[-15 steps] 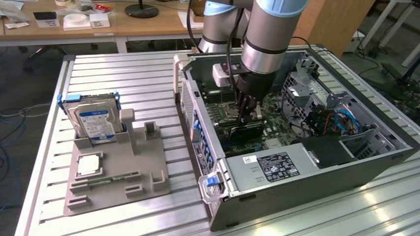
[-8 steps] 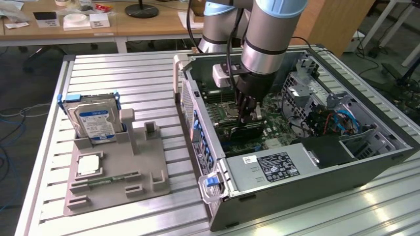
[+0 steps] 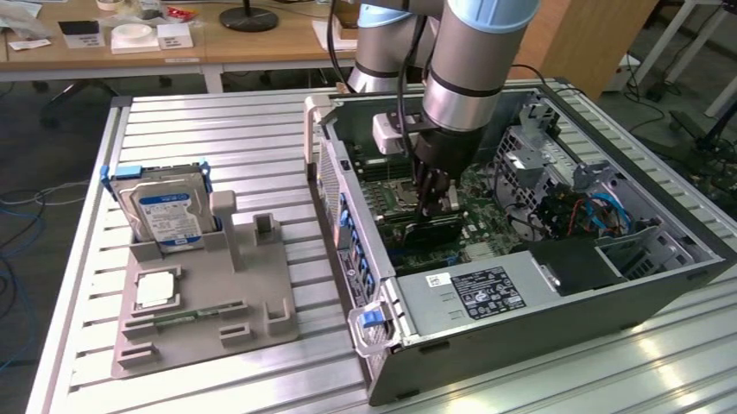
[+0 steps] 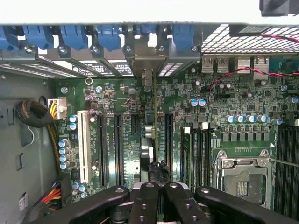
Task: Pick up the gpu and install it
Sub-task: 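Press down on the gpu until it lock into place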
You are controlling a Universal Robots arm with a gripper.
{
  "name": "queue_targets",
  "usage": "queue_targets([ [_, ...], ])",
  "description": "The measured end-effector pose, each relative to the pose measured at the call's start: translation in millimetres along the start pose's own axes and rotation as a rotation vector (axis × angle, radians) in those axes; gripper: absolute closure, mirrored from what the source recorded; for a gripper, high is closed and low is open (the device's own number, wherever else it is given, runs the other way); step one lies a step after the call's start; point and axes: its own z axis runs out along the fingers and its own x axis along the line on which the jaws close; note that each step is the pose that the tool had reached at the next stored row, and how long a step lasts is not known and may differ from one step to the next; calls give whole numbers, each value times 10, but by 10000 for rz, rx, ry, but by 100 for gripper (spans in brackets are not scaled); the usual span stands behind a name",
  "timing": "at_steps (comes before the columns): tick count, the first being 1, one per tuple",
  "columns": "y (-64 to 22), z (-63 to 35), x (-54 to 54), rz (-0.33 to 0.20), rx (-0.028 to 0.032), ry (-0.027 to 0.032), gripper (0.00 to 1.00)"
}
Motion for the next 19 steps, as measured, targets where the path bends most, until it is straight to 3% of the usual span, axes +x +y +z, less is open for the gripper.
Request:
queue_targets([
  [19,3,4,0,0,0,2,89],
])
